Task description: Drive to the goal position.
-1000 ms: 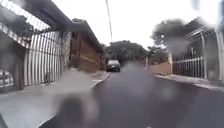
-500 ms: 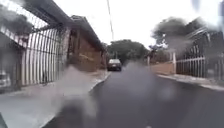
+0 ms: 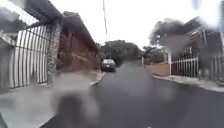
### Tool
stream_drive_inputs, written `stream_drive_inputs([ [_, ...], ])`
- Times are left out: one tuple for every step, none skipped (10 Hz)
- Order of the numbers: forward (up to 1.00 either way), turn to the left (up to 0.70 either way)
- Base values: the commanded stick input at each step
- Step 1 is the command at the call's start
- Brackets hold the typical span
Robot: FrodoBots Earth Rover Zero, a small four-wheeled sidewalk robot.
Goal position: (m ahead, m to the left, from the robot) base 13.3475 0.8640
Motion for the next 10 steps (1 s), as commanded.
stream_drive_inputs([
  [0.70, 0.00],
  [0.70, 0.00],
  [0.70, 0.00],
  [0.70, 0.00],
  [0.70, 0.00],
  [0.70, 0.00],
  [0.70, 0.00],
  [0.70, 0.00],
  [0.70, 0.00],
  [0.70, -0.20],
])
